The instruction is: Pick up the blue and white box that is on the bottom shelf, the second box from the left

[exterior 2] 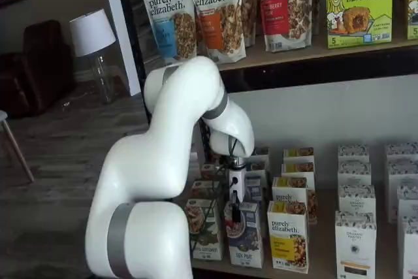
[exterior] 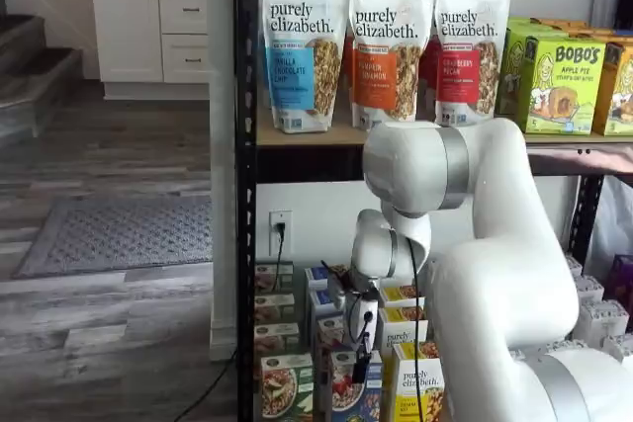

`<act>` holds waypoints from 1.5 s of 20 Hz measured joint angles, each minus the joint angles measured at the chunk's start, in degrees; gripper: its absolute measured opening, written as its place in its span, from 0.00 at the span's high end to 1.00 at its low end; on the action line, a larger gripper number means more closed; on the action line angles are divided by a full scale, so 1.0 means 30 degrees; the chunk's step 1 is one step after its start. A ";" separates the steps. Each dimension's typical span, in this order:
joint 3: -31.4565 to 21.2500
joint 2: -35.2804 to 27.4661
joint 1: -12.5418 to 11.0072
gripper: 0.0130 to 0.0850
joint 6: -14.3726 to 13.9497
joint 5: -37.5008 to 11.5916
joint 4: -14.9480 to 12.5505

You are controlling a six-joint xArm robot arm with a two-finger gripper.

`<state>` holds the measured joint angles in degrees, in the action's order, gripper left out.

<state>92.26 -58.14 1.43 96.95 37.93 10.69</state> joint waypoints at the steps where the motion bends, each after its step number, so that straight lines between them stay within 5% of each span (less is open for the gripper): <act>1: 0.0015 -0.0033 0.0008 0.00 -0.0025 -0.0013 -0.0022; 24: -0.0408 -0.0367 0.0090 0.00 0.0558 -0.1336 0.0661; 30: -0.0455 -0.0367 0.0030 0.22 0.0575 -0.1242 0.0606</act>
<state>90.90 -59.24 1.52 98.67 34.20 12.51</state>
